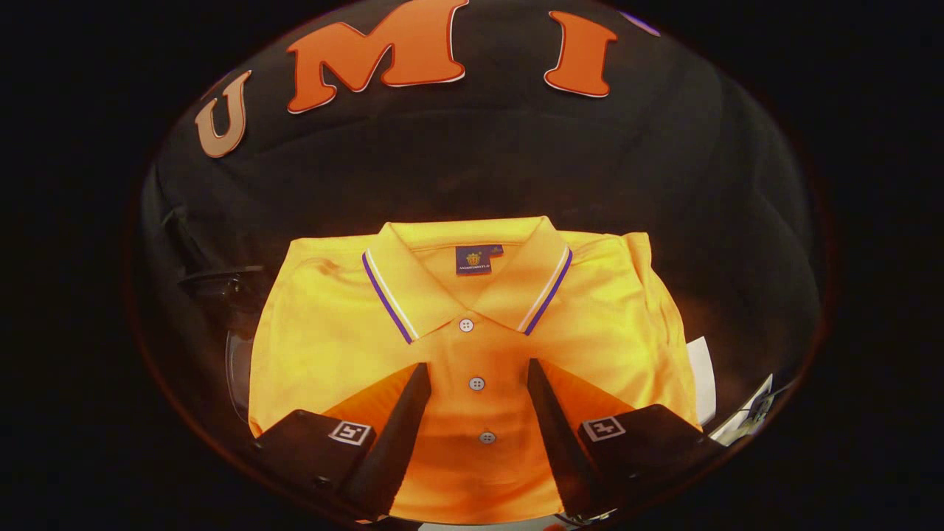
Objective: Put the clothes into the washing machine and then close the washing machine lid.
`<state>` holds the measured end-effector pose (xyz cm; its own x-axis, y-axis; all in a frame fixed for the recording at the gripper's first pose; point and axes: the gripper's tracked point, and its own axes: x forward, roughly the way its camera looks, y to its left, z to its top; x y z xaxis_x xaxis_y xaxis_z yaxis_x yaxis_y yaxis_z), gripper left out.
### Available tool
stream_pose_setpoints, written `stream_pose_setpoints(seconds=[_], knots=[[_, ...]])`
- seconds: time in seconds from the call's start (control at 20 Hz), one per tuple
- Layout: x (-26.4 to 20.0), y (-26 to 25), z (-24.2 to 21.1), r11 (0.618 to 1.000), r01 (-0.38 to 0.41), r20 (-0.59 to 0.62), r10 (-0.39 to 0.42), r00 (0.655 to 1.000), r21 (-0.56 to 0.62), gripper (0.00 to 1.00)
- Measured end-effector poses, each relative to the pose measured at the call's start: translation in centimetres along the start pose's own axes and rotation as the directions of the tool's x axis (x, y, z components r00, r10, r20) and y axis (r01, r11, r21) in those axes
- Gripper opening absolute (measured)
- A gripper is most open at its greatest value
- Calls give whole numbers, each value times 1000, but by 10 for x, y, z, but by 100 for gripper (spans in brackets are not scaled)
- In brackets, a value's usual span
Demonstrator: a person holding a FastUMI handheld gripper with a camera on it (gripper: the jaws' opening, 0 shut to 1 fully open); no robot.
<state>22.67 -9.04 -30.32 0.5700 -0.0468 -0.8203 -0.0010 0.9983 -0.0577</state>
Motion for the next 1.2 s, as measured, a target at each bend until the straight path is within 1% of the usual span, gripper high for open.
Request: stream_pose_setpoints(seconds=[0.25, 0.35, 0.4, 0.45, 0.5, 0.75, 0.8, 0.85, 0.95, 1.15, 1.2], knots=[[-2, 7, 1, 1000, 3, -42, -4, 999, -19, 59], [0, 8, 1, 999, 20, -42, -22, 999, -46, 49], [-1, 8, 2, 998, 28, -41, -30, 999, -52, 41], [3, 16, 1, 999, 0, -41, -2, 999, -47, 33], [1, 14, 3, 999, 5, -34, -6, 999, -35, 26], [-1, 15, 3, 999, 24, -39, -25, 999, -36, 22], [-2, 16, 5, 998, 33, -20, -34, 999, -46, 13], [-1, 15, 3, 997, 38, -15, -39, 999, -67, 13], [-1, 16, 3, 997, 39, -3, -39, 999, -65, 13], [0, 16, 4, 997, 6, 15, -5, 1000, -76, 13], [-6, 15, 0, 997, 0, 30, 2, 1000, -77, 9]])
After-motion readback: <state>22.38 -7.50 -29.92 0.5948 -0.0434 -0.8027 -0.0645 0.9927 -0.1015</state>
